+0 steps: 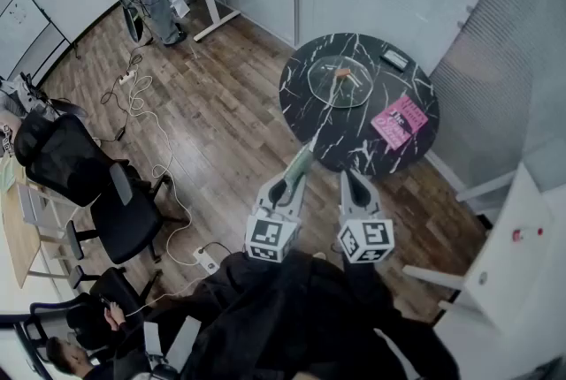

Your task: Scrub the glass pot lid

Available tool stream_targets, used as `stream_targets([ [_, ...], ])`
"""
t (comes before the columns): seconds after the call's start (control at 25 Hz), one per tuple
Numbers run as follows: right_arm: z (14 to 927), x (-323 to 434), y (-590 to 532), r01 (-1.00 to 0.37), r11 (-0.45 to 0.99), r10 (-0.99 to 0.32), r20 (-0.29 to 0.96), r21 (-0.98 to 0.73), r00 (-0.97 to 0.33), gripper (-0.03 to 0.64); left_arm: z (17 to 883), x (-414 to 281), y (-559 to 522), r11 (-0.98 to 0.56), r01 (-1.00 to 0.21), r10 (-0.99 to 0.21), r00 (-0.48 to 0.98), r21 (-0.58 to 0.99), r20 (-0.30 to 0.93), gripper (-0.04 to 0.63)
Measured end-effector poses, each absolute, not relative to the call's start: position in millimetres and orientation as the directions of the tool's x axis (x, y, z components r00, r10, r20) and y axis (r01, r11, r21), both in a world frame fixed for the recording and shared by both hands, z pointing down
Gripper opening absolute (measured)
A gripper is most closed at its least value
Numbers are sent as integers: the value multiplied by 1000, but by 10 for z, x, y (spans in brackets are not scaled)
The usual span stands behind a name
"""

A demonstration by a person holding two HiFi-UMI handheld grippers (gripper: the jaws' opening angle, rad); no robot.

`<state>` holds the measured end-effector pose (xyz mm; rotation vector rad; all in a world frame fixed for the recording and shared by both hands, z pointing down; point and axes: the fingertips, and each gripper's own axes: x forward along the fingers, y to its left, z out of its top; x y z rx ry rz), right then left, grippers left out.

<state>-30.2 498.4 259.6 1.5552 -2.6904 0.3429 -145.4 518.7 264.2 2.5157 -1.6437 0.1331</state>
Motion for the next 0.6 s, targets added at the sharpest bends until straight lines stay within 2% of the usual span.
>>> stream_targets([
  [0.6,2581,83,5169,-836,511,-837,107,-200,-537,5,2711,-1011,5356,-362,-930,-916,367,63,163,63],
])
